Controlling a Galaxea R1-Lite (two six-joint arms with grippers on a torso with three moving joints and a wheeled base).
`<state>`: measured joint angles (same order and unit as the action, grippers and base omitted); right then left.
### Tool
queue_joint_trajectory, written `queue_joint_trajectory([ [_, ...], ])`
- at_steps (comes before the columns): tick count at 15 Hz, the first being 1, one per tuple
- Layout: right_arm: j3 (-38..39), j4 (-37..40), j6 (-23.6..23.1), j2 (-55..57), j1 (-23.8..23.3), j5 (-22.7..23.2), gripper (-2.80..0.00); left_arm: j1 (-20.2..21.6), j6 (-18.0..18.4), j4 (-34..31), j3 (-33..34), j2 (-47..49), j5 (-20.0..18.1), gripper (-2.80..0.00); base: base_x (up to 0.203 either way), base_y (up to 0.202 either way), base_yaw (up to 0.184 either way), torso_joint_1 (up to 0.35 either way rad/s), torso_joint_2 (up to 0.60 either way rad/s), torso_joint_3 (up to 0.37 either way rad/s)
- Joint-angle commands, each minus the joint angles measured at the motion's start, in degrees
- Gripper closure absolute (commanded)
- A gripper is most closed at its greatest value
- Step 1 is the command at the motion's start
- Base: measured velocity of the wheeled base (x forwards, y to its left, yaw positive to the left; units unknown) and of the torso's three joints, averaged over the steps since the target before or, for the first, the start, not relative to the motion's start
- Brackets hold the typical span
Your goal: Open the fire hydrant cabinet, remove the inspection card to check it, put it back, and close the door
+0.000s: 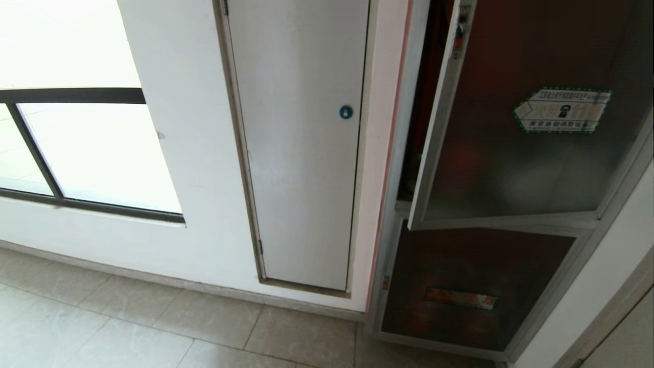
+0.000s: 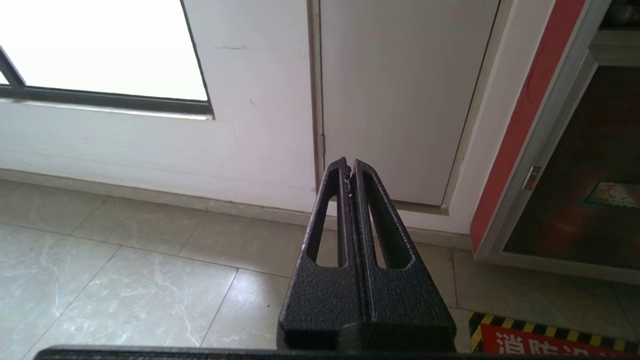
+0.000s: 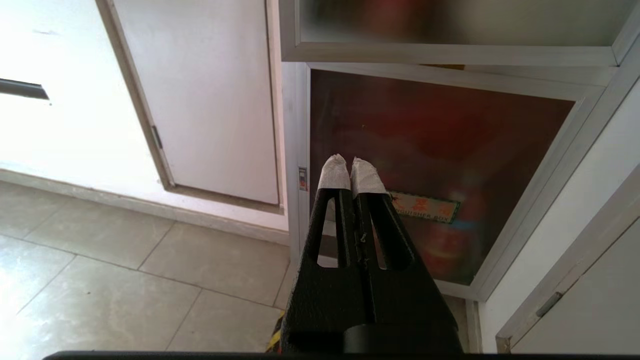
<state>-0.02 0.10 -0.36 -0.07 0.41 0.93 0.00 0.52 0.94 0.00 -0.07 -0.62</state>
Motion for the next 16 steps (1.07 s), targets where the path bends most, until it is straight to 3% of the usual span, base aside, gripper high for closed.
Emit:
queue_joint_trajectory([
  [1,0.02,-0.01,0.18,-0.01,0.02,0.04,0.0,0.0,0.0,0.03,0.35,0.07,0.01,0.0,0.0,0.0,0.0,0.0,0.0,0.0],
  [16,0.02,-0.01,0.27,-0.01,0.02,0.04,0.0,0.0,0.0,0.07,0.35,0.07,0.01,0.0,0.0,0.0,0.0,0.0,0.0,0.0],
])
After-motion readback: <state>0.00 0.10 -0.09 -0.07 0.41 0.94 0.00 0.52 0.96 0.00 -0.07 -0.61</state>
